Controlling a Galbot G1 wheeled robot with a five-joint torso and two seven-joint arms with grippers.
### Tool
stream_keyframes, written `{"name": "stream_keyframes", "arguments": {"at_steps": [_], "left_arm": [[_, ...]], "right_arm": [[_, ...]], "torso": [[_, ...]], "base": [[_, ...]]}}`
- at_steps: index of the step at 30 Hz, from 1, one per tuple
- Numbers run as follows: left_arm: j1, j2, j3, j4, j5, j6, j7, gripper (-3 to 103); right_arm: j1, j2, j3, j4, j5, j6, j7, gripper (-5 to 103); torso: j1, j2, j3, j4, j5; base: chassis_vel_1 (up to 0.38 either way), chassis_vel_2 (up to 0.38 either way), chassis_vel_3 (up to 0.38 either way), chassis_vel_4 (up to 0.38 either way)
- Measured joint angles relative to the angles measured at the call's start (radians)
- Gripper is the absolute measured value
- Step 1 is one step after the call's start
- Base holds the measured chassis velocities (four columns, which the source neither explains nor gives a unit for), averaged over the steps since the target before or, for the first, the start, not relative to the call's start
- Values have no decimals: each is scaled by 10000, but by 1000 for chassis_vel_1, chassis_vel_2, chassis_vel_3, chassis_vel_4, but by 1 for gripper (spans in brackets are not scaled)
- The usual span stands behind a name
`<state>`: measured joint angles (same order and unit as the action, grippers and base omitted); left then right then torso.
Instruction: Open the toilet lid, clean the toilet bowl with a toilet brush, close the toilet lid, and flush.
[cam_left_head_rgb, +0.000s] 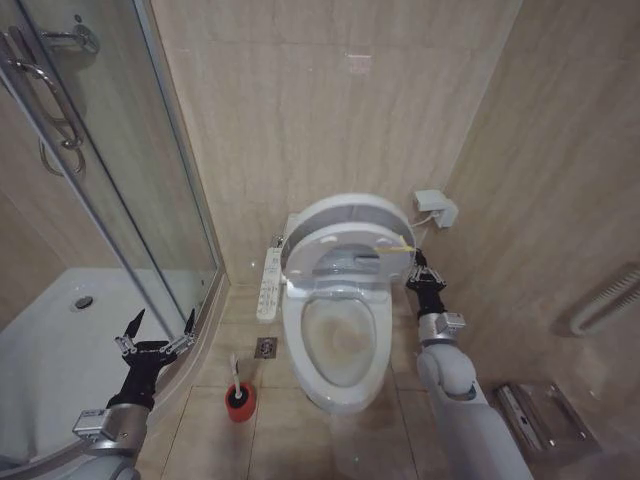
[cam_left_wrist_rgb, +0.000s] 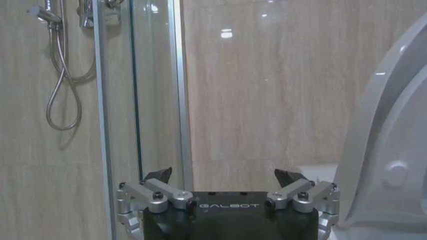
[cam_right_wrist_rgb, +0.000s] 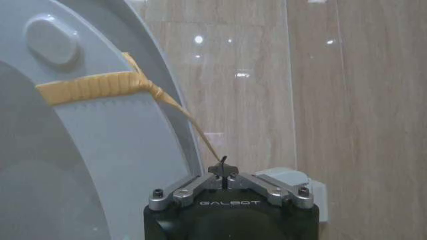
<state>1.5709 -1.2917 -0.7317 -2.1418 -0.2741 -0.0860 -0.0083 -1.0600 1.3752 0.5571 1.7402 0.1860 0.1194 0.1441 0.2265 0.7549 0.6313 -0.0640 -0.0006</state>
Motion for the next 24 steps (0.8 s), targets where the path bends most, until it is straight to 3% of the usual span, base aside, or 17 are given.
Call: {"name": "stream_keyframes", "arguments": {"at_steps": [17, 24], "left_arm": [[3, 0, 0, 0, 0, 0, 0, 100], [2, 0, 0, 0, 0, 0, 0, 100]], "right_arm": [[8, 60, 49, -40, -49, 172, -69, 0], [244, -82, 44, -219, -313, 122, 26, 0]], "torso": [[-7, 1, 0, -4, 3], [-2, -1, 1, 6, 2]], "base": [[-31, 30, 29, -32], [-54, 53, 47, -49]]}}
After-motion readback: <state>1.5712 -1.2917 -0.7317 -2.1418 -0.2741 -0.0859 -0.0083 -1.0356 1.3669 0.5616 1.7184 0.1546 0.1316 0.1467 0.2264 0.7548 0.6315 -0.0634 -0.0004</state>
